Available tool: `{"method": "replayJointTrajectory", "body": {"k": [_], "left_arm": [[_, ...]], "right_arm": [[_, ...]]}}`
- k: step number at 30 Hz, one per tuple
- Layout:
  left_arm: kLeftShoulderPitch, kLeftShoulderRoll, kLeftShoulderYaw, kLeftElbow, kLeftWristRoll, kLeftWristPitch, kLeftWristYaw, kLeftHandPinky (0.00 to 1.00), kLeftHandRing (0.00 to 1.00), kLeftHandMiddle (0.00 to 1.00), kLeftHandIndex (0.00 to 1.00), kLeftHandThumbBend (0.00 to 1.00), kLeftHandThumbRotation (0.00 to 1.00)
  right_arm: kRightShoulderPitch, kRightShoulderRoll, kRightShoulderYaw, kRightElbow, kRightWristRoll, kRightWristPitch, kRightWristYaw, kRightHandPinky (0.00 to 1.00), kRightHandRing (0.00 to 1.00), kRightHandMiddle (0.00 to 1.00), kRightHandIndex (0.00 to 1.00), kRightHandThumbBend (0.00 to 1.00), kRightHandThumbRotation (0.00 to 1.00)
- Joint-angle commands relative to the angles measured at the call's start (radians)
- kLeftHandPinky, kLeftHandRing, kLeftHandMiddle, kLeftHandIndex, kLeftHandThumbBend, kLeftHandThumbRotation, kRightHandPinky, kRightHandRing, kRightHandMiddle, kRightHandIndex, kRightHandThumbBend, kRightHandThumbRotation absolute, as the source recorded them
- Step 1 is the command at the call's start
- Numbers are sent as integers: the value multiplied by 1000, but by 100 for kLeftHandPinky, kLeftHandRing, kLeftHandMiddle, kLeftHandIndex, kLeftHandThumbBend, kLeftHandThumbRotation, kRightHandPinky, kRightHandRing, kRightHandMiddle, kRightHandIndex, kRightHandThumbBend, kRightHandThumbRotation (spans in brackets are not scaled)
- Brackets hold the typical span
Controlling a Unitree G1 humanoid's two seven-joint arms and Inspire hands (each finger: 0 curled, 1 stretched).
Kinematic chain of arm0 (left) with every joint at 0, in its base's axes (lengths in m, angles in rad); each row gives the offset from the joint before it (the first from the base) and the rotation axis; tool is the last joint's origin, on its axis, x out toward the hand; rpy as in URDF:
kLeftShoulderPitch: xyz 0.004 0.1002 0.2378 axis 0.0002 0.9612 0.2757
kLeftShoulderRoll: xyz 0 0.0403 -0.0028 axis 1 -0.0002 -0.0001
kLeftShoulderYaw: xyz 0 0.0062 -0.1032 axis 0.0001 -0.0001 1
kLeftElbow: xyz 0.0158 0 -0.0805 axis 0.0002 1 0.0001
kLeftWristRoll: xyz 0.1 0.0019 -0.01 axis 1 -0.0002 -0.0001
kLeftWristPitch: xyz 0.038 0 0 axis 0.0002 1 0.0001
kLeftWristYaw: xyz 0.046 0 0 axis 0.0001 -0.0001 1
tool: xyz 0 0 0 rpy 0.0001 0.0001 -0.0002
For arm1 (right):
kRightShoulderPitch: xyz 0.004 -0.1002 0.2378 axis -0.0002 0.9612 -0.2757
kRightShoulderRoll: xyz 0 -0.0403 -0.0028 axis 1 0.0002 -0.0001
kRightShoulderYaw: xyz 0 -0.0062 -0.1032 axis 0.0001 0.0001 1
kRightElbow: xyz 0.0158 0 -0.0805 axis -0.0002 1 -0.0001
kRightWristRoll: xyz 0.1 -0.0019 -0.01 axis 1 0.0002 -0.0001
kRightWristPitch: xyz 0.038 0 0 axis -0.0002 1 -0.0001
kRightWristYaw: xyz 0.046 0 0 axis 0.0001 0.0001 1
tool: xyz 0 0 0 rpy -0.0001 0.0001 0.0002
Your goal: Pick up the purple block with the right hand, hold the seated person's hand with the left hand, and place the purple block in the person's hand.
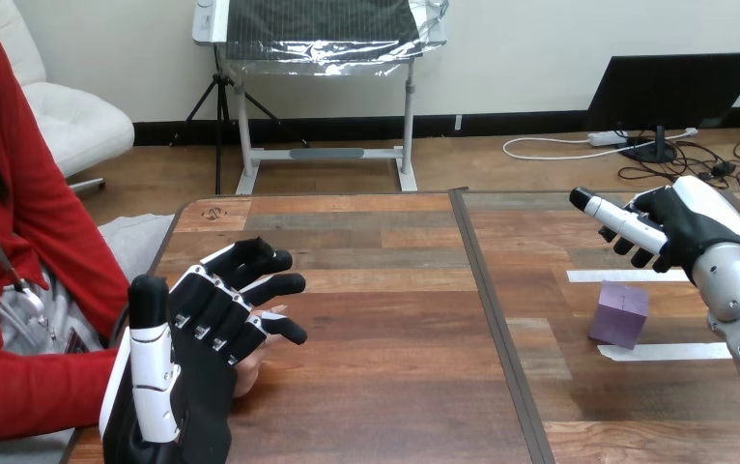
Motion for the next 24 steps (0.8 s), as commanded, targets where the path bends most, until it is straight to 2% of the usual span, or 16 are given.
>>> {"method": "replayJointTrajectory", "body": {"k": [1,13,21,24], "left_arm": [[-39,-51,7,-46,11,-9,2,45,66,69,65,66,95],[-34,-50,4,-47,14,-9,2,46,66,68,66,67,96],[-33,-50,3,-47,17,-10,1,46,67,68,66,66,97],[-33,-51,3,-46,19,-12,1,46,67,68,66,66,97]], "right_arm": [[-65,5,-23,-31,19,-26,-38,47,50,55,54,78,100],[-63,8,-51,-33,37,-35,-65,44,47,52,50,80,100],[-60,4,-44,-32,26,-36,-69,43,47,52,51,78,100],[-60,1,-38,-30,21,-34,-51,44,50,55,54,77,100]]}}
